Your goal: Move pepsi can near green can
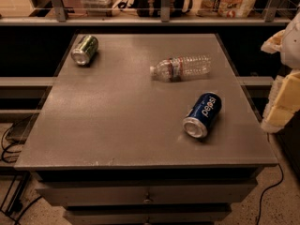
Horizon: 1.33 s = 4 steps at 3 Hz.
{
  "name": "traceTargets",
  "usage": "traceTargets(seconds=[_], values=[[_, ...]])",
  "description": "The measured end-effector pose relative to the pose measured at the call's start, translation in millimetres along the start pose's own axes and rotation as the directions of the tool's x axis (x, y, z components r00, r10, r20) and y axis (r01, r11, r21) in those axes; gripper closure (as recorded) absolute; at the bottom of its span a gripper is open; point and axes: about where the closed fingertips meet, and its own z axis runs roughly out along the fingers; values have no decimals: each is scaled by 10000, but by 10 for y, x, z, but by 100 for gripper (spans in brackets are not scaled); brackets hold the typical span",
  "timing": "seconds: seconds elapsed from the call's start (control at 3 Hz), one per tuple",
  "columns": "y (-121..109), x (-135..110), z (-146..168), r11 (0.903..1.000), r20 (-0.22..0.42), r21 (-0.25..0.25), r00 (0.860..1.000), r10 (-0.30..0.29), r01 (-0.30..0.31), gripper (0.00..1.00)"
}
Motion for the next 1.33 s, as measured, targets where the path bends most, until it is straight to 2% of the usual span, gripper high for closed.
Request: traceTargets(seconds=[0.33,0.67,1.0,1.33], values=[[0,0,0,10000,4,2,10000,4,-4,0],[12,31,41,9964,780,44,9934,843,-849,0],[0,14,236,9804,1651,-445,9665,1966,-1918,0],[-36,5,467,9556,2387,-993,9257,2935,-2774,0]])
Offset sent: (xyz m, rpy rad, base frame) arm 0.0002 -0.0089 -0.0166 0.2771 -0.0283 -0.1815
